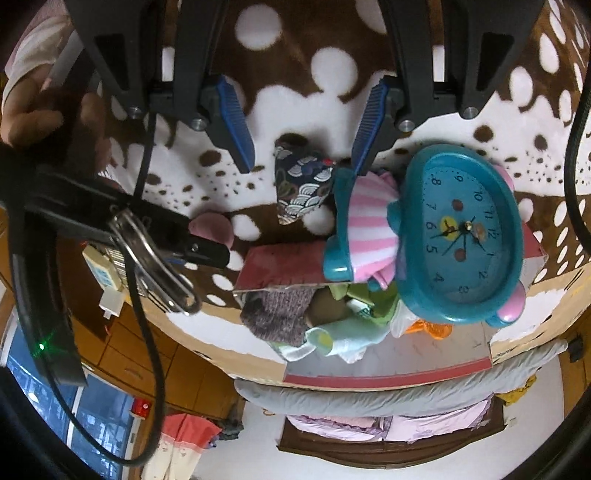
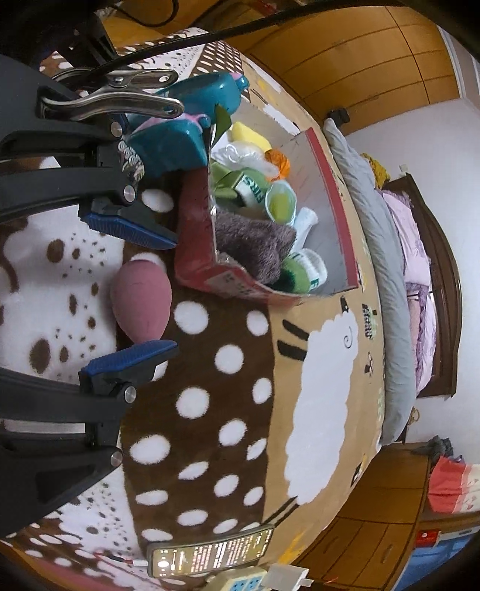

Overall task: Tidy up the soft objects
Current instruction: 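Move the left tool to the blue-patterned pouch while the right tool reaches the pink sponge, then grasp the blue-patterned pouch with the left tool while the right tool grasps the pink sponge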

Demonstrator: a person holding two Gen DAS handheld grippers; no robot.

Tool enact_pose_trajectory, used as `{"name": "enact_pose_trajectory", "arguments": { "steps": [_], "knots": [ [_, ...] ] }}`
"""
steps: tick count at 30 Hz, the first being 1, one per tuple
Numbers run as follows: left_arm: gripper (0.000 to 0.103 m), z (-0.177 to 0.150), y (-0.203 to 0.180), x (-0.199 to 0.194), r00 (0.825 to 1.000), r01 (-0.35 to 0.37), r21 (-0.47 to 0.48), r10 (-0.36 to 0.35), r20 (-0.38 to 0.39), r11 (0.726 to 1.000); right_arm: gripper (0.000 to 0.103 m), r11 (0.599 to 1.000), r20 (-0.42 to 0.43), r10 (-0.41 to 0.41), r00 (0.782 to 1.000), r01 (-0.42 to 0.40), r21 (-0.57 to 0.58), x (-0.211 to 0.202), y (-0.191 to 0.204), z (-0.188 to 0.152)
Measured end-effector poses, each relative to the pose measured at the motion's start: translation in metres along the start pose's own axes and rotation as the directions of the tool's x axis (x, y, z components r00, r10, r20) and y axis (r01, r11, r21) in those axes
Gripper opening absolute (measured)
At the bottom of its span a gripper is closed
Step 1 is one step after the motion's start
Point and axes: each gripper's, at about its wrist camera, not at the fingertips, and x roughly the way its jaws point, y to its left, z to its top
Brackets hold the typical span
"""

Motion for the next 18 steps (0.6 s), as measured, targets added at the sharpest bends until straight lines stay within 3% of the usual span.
{"name": "enact_pose_trajectory", "arguments": {
  "steps": [8, 13, 18],
  "knots": [
    [0.059, -0.002, -0.004, 0.006, 1.0, -0.016, -0.022, 0.016, 0.007, 1.0, 0.052, 0.999, -0.01, -0.039, 0.999, 0.039, -0.012, 0.012, 0.0, -0.004],
    [0.058, -0.005, -0.003, 0.022, 0.999, -0.011, -0.08, 0.008, -0.047, 0.997, 0.052, 0.997, -0.024, -0.069, 0.997, 0.069, -0.016, 0.021, -0.002, -0.007],
    [0.045, -0.003, 0.003, 0.023, 0.999, -0.013, -0.124, 0.009, -0.033, 0.992, 0.052, 0.998, -0.033, -0.067, 0.997, 0.067, -0.005, 0.026, -0.007, -0.009]
  ]
}}
